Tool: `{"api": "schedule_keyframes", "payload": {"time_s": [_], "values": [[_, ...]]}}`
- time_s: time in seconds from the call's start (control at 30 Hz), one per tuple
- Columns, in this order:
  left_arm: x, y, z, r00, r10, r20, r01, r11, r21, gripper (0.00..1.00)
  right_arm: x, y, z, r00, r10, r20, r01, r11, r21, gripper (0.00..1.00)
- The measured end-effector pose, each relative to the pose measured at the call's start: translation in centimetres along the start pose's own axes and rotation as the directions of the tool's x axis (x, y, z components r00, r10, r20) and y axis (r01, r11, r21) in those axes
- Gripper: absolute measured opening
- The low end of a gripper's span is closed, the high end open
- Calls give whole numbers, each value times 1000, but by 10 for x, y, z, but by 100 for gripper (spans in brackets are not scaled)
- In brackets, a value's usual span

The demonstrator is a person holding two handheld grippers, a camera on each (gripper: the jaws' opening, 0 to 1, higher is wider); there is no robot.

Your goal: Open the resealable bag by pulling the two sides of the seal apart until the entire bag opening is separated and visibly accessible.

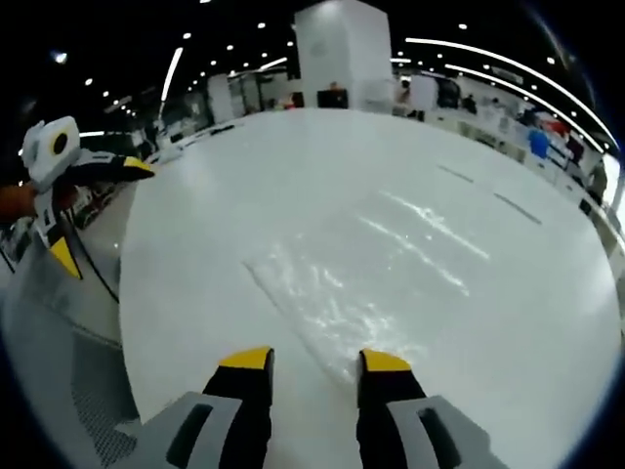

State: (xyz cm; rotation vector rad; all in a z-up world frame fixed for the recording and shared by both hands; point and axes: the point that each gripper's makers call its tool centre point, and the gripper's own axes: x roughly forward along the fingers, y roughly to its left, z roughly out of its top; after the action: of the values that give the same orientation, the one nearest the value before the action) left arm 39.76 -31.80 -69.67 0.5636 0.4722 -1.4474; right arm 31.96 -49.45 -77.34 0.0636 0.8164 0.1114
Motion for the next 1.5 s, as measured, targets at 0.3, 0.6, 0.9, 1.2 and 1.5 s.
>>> {"api": "schedule_keyframes", "payload": {"time_s": [0.3, 0.6, 0.9, 1.2, 1.5], "values": [[2, 1, -3, 1000, 0, -6, 0, 1000, 0, 96, -10, -19, -16, 993, -29, -117, 2, 975, -221, 11], [5, -3, -3, 1000, -15, -11, 15, 1000, 13, 95, -8, -12, -17, 982, 51, -180, -105, 945, -309, 0], [13, -12, 0, 999, -42, -12, 42, 999, 23, 95, -12, 4, -18, 977, 100, -188, -164, 918, -362, 0], [22, -24, -8, 995, -83, -46, 87, 994, 67, 94, -30, 22, 5, 982, 139, -124, -176, 915, -363, 0], [31, -33, 1, 991, -122, -53, 127, 985, 113, 93, -48, 40, 28, 974, 203, -103, -227, 908, -352, 0]]}}
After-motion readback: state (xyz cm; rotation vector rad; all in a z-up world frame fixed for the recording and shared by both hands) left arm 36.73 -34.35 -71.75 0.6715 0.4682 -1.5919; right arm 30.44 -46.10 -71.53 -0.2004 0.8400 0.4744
